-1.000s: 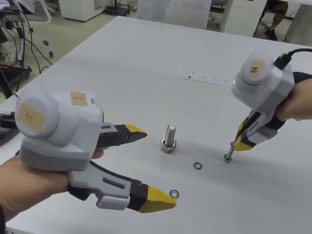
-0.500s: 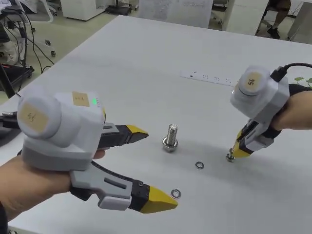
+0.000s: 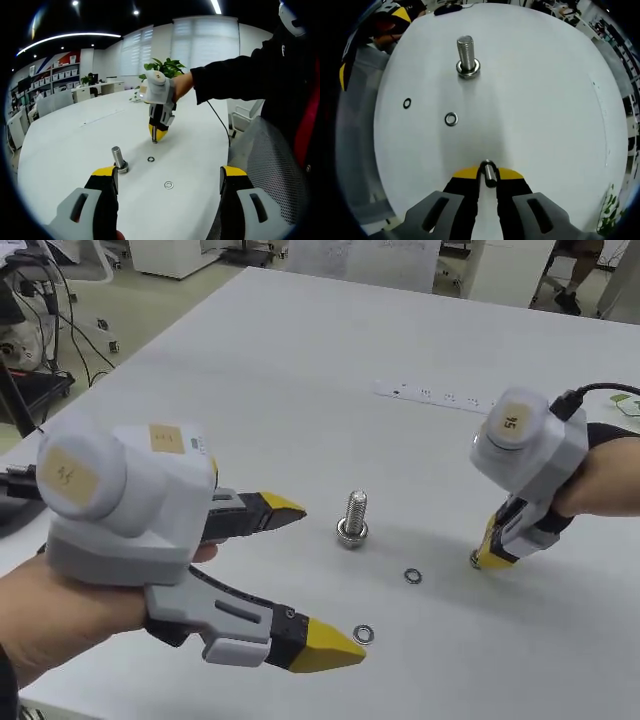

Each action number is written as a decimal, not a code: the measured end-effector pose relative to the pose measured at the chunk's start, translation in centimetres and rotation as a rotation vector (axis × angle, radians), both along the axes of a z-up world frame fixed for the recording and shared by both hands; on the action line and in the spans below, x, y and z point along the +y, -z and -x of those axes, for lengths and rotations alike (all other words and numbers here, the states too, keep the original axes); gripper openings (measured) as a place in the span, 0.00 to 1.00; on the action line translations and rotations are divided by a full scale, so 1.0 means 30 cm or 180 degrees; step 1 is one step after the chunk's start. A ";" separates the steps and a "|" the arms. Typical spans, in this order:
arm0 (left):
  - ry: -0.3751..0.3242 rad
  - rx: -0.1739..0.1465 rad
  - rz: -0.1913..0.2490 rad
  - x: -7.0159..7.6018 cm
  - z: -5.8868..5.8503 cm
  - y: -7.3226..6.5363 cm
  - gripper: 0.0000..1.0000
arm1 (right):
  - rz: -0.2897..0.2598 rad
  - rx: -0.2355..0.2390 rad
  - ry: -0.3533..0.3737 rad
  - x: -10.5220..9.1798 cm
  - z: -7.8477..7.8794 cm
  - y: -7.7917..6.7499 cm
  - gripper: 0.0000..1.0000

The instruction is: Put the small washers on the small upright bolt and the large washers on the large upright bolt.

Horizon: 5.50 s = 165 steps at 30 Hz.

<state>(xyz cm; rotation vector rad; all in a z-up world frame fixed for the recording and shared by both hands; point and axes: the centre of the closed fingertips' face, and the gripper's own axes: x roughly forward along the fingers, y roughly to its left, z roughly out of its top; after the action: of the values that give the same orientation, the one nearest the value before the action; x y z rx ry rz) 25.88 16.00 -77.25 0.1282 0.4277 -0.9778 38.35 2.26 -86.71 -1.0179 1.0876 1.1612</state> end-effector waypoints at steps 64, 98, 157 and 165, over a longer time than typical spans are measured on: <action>0.0030 -0.0044 -0.0031 -0.001 0.008 -0.013 0.83 | -0.0122 0.0106 -0.0240 0.056 0.228 -0.038 0.27; -0.0011 -0.0050 -0.0018 0.006 0.000 -0.013 0.83 | 0.0000 0.0062 -0.0557 0.243 0.117 0.020 0.25; 0.0018 -0.0027 -0.0024 0.011 0.021 -0.009 0.82 | 0.0049 0.0031 -0.0589 0.247 0.144 0.042 0.13; 0.0034 -0.0023 -0.0031 0.009 0.023 -0.005 0.82 | 0.0057 0.0058 -0.0478 0.201 0.153 0.029 0.13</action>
<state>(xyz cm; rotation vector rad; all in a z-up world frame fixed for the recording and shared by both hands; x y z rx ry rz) 25.19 16.26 -77.09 0.1429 0.4255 -0.9854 33.77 8.30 -87.57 -1.1203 1.0516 1.2852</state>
